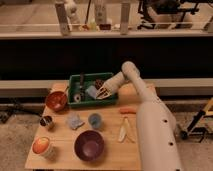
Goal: Wipe tray with sponge
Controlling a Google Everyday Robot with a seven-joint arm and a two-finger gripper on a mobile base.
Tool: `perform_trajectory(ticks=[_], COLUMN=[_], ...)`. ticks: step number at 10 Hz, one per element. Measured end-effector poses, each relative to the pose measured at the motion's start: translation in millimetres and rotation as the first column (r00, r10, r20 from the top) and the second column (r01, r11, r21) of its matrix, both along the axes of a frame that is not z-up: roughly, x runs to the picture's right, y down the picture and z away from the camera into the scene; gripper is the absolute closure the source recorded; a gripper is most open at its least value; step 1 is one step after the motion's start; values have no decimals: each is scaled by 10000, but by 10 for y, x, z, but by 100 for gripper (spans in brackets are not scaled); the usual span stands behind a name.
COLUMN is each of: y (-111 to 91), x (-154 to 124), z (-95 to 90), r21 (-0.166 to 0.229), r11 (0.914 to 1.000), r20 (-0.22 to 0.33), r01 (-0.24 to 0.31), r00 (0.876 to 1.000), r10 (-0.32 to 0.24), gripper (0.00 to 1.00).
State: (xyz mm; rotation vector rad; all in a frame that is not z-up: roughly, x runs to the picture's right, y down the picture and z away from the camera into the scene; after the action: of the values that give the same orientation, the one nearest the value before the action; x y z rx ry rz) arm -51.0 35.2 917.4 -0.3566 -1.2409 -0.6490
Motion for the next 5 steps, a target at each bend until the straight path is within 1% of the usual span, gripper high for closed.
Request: perform_trajectory(ticks=[1,3,5], y=[20,36,18], x=[-164,-196,-148], z=[-8,-20,-10], r21=[-22,5,13], r11=[9997,9988,9990], r20=[334,780,665], r01=[254,483,442], r00=[9991,9958,9968], r10=[-253,-482,-442], gripper=[100,100,100])
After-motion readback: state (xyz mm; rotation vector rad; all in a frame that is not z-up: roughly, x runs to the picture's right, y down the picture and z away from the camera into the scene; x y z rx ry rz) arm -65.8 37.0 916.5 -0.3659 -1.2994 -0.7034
